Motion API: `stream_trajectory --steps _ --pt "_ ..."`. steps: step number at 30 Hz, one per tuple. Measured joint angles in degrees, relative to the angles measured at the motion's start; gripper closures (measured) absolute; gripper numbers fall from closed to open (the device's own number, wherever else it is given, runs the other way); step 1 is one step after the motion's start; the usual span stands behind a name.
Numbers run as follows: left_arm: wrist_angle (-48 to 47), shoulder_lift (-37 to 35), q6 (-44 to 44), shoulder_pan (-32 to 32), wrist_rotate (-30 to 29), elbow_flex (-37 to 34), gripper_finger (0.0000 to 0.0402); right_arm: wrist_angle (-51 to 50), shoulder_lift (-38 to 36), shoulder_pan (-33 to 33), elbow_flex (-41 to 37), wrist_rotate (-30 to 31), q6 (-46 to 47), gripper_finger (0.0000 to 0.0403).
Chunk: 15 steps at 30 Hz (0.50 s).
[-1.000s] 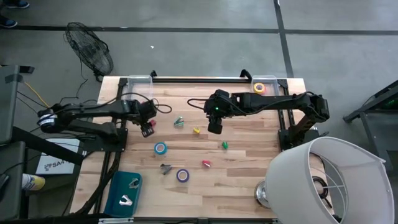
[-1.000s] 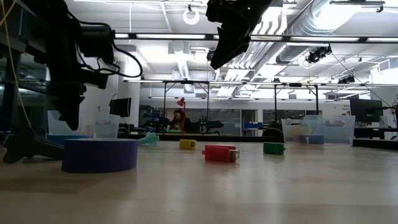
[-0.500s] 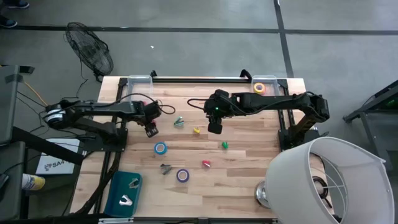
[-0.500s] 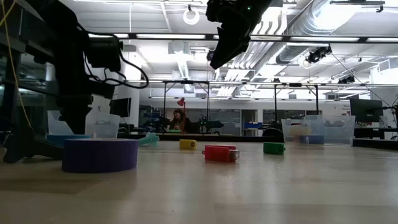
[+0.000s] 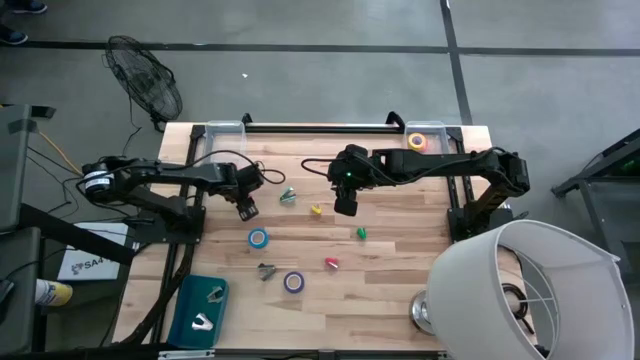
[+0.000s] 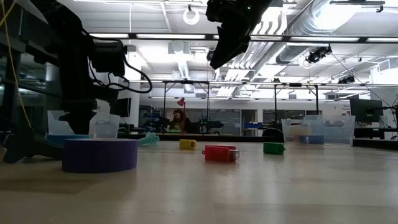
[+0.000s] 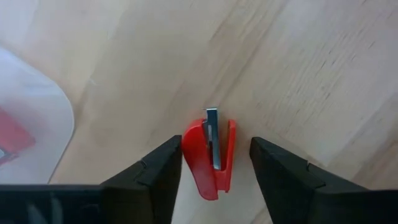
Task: Pick and place Stapler, Stapler remover, tape
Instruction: Put the left red stapler into the left transparent bin
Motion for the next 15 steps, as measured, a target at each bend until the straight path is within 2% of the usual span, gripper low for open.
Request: stream_trajectory --steps 9,15 --pt "0.1 0.1 0.1 0.0 2.8 -0.1 0.0326 0.0 0.0 0.0 0.0 -0.9 0.0 0.0242" --pt "0.1 -1.7 1.1 0.0 5.3 0.0 0.0327 -0.5 0.0 0.0 0.0 -0.9 0.0 0.0242"
